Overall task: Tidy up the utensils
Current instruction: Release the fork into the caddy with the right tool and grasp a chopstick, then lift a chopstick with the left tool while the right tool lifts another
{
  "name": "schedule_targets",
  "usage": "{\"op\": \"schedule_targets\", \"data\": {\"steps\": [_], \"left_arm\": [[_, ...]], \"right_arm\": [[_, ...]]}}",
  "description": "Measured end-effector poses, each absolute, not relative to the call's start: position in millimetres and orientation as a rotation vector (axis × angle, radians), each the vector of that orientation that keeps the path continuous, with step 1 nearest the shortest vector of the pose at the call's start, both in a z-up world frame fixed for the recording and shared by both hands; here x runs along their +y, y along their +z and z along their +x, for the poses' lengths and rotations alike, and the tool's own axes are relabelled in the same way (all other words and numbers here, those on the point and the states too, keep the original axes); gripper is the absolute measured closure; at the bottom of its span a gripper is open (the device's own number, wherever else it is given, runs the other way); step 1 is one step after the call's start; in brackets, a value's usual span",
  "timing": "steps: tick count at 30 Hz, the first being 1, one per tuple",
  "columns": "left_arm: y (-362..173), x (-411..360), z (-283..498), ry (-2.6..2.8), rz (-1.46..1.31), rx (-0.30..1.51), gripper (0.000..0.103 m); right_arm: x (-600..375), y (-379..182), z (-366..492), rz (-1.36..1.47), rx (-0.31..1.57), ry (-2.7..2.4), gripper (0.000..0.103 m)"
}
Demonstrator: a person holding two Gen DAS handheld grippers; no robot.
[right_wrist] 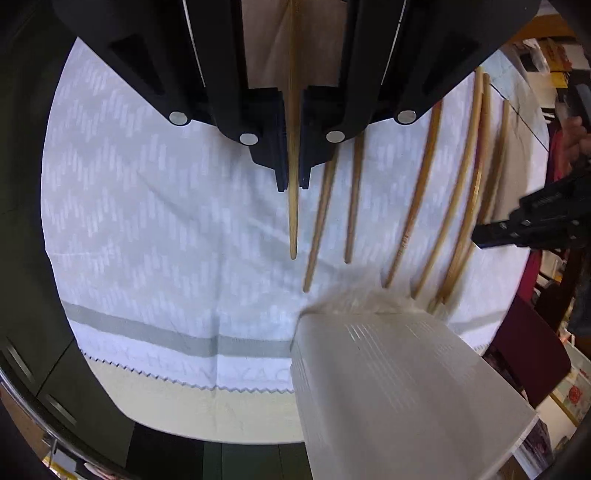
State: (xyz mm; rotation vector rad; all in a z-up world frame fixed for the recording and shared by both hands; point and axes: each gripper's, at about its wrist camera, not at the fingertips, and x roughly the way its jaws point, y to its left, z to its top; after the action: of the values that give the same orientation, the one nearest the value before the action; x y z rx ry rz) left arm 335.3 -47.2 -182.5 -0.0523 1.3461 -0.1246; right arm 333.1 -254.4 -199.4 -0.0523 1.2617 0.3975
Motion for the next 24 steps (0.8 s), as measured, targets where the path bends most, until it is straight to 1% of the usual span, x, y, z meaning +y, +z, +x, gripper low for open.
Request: {"op": "schedule_targets", "data": {"steps": [6,10,16,24], "left_arm": [[-172,-32,311,-0.116,-0.071,1.271,0.097],[-145,-24,292,-0.125,-0.079,1.168,0.097],[-101,-15,258,-0.159,-0.079,1.034,0.097],[-65,-22,222,-0.179,-0.052,0.934,0.097]], "right_arm": [[-264,-157,312,-0.031,1.124,0.424,0.096],[-278,-125,294,0.002,1.012,0.447,0.096],[-295,-95,267,0.031,0.912,0.468,0.096],[-309,-63,228,0.034,0.797,0.488,0.096]]}}
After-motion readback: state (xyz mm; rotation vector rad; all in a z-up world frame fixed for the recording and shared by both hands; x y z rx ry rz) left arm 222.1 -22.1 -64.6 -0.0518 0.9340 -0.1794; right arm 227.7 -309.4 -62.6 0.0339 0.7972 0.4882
